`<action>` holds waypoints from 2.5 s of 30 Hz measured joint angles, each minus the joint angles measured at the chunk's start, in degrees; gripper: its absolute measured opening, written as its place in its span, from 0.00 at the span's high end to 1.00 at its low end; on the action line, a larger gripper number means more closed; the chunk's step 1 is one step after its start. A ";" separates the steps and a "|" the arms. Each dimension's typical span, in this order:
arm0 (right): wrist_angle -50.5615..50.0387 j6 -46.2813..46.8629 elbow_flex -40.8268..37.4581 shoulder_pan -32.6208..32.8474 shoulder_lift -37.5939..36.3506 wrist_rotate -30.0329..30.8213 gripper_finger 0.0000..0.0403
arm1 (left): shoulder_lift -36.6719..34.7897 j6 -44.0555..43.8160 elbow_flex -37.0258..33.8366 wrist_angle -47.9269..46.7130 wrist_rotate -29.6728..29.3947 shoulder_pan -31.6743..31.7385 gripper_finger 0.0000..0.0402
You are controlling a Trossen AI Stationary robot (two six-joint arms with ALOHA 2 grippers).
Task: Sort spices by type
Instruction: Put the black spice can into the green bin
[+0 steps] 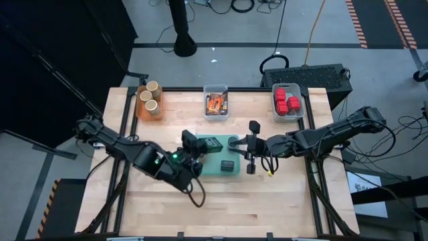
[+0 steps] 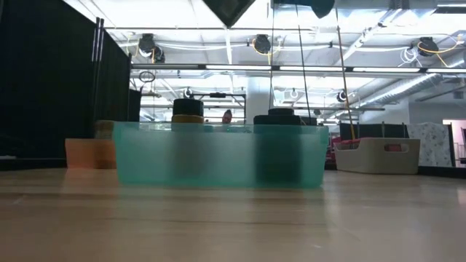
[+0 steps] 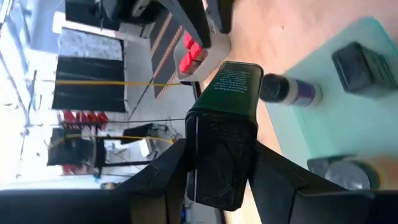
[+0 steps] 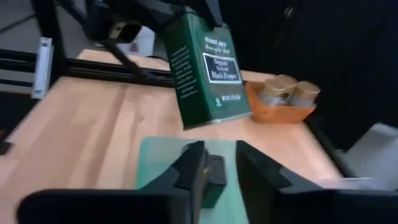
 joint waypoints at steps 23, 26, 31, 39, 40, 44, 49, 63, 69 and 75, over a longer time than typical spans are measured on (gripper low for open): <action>-12.19 2.82 0.00 1.10 -3.66 11.44 0.48 | 3.34 -48.51 0.00 -14.00 42.62 11.01 0.67; -18.15 7.10 0.00 0.00 -6.40 11.51 0.48 | 4.55 -47.88 0.01 -14.81 46.09 13.49 0.67; -23.78 10.16 0.00 -1.24 -9.18 11.61 0.48 | 7.31 -47.84 0.61 -19.48 48.01 15.09 0.67; -25.09 9.26 0.00 -2.58 -9.22 11.51 0.48 | 14.27 -44.49 11.21 -28.96 47.80 14.13 0.67; -25.62 9.52 0.00 -2.58 -9.25 11.51 0.48 | 15.09 -43.71 12.37 -30.46 47.80 13.99 0.67; -27.27 10.24 0.02 -2.58 -9.25 11.45 0.48 | 17.04 -40.58 14.08 -32.74 47.93 14.65 0.67; -27.33 10.30 0.02 -2.56 -9.22 11.44 0.48 | 18.64 -38.92 14.21 -33.09 48.21 15.07 0.67; -27.36 10.30 0.01 -2.56 -9.22 11.44 0.48 | 22.77 -32.74 14.21 -33.85 44.83 14.29 0.67; -27.40 10.30 0.02 -2.55 -9.20 11.44 0.48 | 23.11 -33.07 14.21 -33.02 44.78 14.28 0.64; -27.71 10.30 0.01 -2.53 -9.20 11.44 0.48 | 23.50 -34.14 14.21 -32.17 45.24 14.26 0.64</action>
